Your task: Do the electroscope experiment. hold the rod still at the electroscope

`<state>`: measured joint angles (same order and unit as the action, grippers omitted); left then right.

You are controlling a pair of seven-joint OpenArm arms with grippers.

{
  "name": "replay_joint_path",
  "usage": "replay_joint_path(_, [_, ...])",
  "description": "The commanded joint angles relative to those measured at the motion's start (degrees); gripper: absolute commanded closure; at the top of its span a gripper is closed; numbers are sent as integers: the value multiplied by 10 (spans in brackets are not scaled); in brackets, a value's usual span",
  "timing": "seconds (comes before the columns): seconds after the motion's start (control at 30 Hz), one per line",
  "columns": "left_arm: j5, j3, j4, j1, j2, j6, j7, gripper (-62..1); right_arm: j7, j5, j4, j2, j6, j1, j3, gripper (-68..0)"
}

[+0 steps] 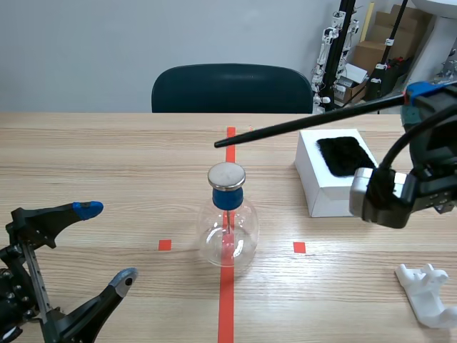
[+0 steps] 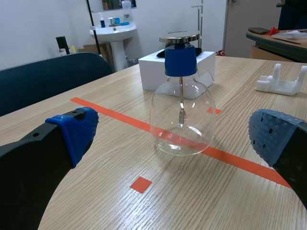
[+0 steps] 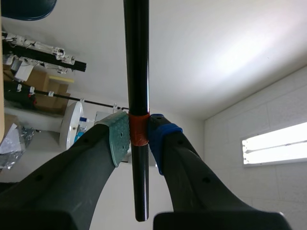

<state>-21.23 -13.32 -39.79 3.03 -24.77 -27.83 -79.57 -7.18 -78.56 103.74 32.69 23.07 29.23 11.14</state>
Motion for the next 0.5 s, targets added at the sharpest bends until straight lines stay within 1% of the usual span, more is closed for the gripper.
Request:
replay_joint_path(0.0, [6,4,-7,1,-2,1,-11,-623,-6,-8,6,0,8,-7,-3,-6])
replay_joint_path(0.47, [6,4,-7,1,-2,1,-10,-623,-6,-9,0,0,9,-7,1,-6])
